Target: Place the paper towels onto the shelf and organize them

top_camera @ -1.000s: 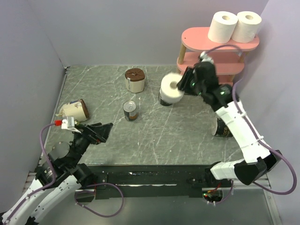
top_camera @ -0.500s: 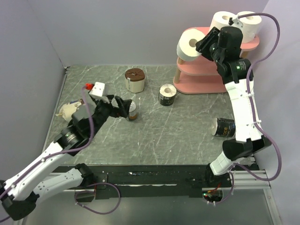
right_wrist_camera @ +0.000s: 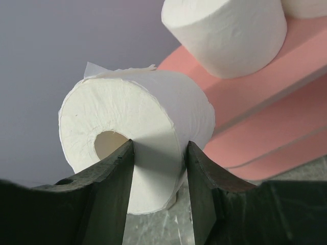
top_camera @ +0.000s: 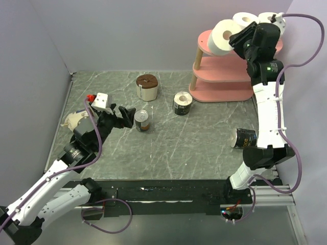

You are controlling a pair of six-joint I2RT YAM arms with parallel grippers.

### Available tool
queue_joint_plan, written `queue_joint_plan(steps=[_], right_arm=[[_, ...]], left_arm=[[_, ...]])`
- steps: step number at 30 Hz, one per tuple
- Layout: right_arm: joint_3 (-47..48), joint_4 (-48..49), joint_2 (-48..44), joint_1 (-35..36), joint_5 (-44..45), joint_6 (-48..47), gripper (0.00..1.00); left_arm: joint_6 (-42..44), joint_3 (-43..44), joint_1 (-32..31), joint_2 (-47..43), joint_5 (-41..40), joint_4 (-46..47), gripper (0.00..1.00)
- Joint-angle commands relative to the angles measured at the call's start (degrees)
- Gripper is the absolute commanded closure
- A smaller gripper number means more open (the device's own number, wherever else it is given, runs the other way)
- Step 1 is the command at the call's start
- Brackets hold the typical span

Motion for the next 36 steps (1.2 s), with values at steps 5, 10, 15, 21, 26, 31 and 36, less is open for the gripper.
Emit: queue_joint_plan(steps=[5, 10, 15, 21, 26, 31, 36], right_arm=[[7.0, 7.3, 2.6, -2.1, -2.3, 4.4, 0.66], [7.4, 8.8, 4.1, -2.3, -2.4, 5.6, 0.65], [8.2, 9.5, 5.7, -2.4, -2.5, 6.8, 0.64], [10.3, 8.5, 7.7, -2.4, -1.8, 7.2, 0.61], [10.8, 8.7, 8.6, -2.4, -1.3, 7.2, 0.58], [11.4, 7.5, 9.5, -2.4, -0.7, 7.2, 0.56], [11.8, 7.3, 9.8, -2.5, -0.3, 7.2, 0.53]], left_arm=[[0.7, 0.9, 0.3, 0.7, 1.4, 1.9, 0.04], [0.7, 0.8, 0.4, 0.6, 1.3, 2.0, 0.04], [0.7, 0.8, 0.5, 0.8, 1.4, 1.9, 0.04], [0.6, 0.8, 0.8, 0.7, 2.0, 2.0, 0.04], [0.5, 0.8, 1.0, 0.6, 2.3, 2.1, 0.04], [0.5, 0.8, 1.2, 0.5, 2.5, 2.0, 0.04], [0.4, 0.8, 1.2, 0.4, 2.6, 2.1, 0.04]])
